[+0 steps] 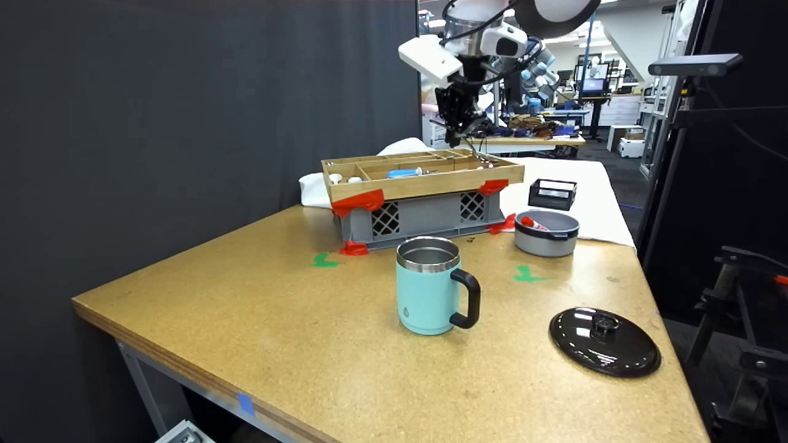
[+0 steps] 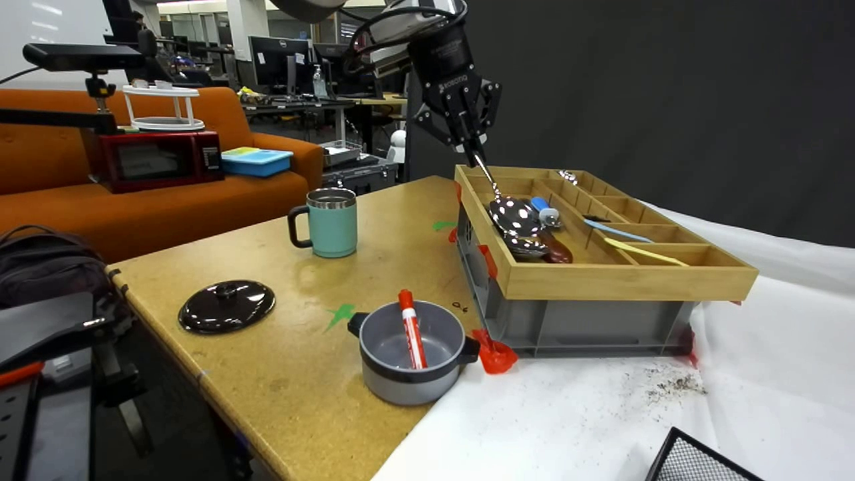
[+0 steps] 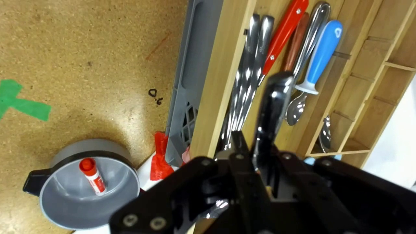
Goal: Remove the spoon from the mug and put it in the big compartment of the wooden object
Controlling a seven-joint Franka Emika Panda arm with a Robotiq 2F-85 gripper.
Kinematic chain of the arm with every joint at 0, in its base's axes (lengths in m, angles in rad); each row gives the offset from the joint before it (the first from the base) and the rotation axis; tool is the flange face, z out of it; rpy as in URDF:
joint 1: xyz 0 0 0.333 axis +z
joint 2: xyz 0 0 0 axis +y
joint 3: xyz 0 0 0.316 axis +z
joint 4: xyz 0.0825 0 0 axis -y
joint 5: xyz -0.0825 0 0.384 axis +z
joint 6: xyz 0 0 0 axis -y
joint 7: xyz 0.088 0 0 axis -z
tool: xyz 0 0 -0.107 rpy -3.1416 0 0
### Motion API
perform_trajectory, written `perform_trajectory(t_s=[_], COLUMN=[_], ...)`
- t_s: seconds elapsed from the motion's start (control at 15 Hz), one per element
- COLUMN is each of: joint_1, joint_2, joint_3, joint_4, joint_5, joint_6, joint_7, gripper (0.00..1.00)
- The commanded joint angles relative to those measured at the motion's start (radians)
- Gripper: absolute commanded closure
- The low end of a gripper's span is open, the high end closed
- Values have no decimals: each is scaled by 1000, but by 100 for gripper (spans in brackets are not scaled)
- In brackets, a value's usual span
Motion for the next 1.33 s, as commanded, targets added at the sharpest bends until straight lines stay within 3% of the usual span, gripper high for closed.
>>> perform_trajectory(t_s=[0.0, 0.2, 0.33, 0.4, 0.53, 0.87, 1.07, 1.27], joint_1=[63, 87, 78, 71, 72, 70, 30, -1], joint_2=[35, 49, 62, 70, 80, 65, 6, -71], joint_3=[-65, -80, -65, -54, -57, -42, 73, 207], joint_4=[51, 83, 95, 98, 100, 96, 44, 1], joint_5=[-101, -176, -160, -136, -130, -112, 50, 263], joint_6=[35, 32, 18, 14, 15, 28, 44, 13], joint_7=[91, 145, 141, 117, 116, 84, -148, -379], gripper=[97, 97, 97, 62, 55, 19, 2, 0])
